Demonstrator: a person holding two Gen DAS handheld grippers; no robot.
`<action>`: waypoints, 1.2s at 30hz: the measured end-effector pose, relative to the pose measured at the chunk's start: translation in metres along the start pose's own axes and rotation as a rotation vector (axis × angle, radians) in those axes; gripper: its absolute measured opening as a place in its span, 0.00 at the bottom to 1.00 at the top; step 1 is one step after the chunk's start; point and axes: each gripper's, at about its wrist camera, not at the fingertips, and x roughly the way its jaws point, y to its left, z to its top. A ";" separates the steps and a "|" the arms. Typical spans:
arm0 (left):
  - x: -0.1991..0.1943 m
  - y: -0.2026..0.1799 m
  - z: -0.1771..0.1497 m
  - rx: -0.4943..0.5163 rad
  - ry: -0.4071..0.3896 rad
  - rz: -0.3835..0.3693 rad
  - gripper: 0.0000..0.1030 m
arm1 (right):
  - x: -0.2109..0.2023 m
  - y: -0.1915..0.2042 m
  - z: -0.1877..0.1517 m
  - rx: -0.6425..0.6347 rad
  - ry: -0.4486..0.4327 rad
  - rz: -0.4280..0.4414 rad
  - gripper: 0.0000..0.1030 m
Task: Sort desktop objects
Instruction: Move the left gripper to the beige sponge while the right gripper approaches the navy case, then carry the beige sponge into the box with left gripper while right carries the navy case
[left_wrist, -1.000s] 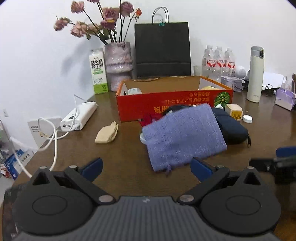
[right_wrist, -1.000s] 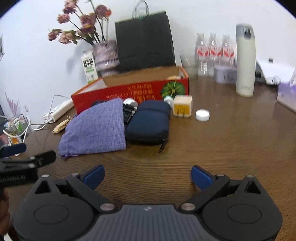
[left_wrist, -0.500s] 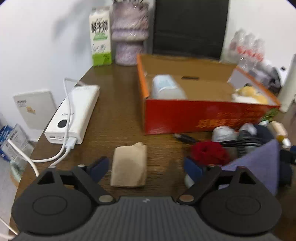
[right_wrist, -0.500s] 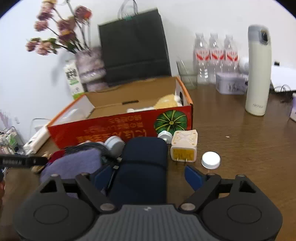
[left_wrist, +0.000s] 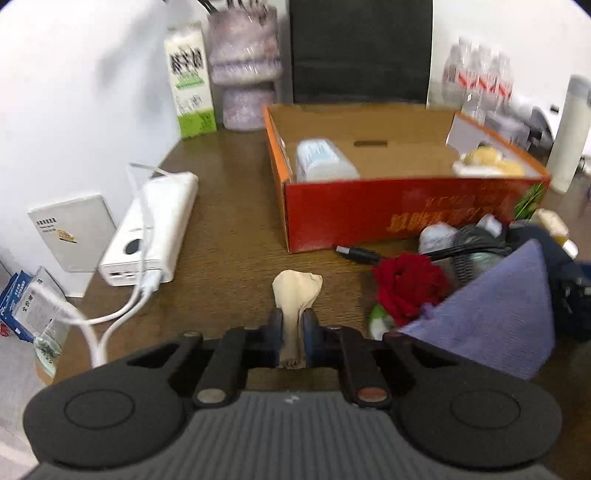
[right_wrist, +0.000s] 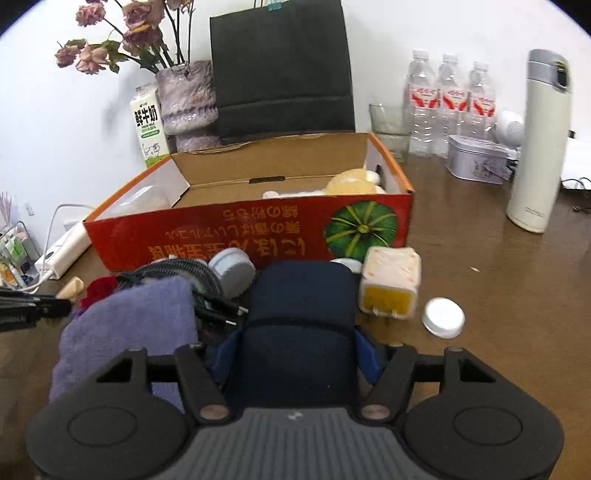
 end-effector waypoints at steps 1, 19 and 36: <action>-0.011 0.000 -0.003 -0.023 -0.014 -0.002 0.12 | -0.007 -0.002 -0.004 0.004 -0.004 0.005 0.62; -0.101 -0.100 -0.120 0.109 -0.008 -0.229 0.31 | -0.121 0.016 -0.105 -0.180 0.040 -0.035 0.73; -0.128 -0.045 -0.036 -0.056 -0.199 -0.302 0.08 | -0.132 -0.035 -0.026 0.267 -0.083 0.467 0.59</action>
